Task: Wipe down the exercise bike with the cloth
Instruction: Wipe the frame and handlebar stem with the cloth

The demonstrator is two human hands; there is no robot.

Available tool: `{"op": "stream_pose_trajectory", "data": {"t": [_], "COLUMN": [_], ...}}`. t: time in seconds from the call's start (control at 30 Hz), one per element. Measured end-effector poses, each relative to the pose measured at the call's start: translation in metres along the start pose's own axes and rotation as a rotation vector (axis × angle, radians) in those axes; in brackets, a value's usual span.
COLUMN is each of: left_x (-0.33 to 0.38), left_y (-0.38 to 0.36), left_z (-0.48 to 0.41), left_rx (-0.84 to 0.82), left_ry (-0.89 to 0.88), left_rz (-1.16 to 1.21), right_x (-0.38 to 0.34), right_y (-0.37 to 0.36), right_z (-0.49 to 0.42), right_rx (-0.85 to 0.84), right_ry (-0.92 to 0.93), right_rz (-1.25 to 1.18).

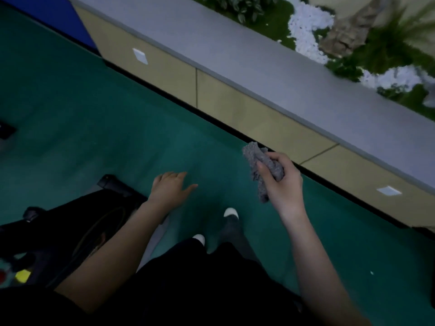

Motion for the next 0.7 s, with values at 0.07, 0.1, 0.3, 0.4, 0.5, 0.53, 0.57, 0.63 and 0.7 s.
{"op": "stream_pose_trajectory", "data": {"t": [0.07,0.1,0.3,0.4,0.5,0.53,0.57,0.63,0.7], "left_x": [-0.010,-0.012,0.002,0.012,0.006,0.001,-0.004,-0.015,-0.026], "left_y": [0.004,0.008,0.038,0.053,0.063,0.063,0.063,0.064,0.066], "left_z": [-0.007,-0.013,-0.051,-0.066,-0.074,-0.075,-0.077,-0.080,-0.087], "left_rx": [0.005,0.010,0.068,0.100,0.121,0.118,0.111,0.097,0.094], "left_ry": [0.073,0.108,0.253,0.292,0.358,0.384,0.412,0.463,0.501], "left_rz": [0.027,0.035,0.140,0.171,0.221,0.231,0.246,0.292,0.344], "right_x": [-0.007,-0.010,-0.026,-0.025,-0.020,-0.020,-0.021,-0.028,-0.038], "right_y": [-0.018,-0.025,-0.032,-0.022,-0.022,-0.025,-0.029,-0.044,-0.065], "right_z": [-0.026,-0.040,-0.131,-0.175,-0.211,-0.220,-0.228,-0.241,-0.251], "right_rx": [-0.091,-0.132,-0.306,-0.320,-0.333,-0.339,-0.353,-0.393,-0.442], "right_ry": [0.042,0.064,0.181,0.167,0.122,0.116,0.112,0.114,0.135], "right_rz": [-0.021,-0.031,-0.001,0.008,0.014,0.011,0.010,0.010,0.013]}}
Point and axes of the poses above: each hand's wrist, its own z-axis away from the middle knuckle, its own y-axis out of the back of the hand, x = y × z, the point moved 10 cm from there along -z, towards the middle knuckle, and after that the axes turned 1 degree about z, right-handed, at the moved point
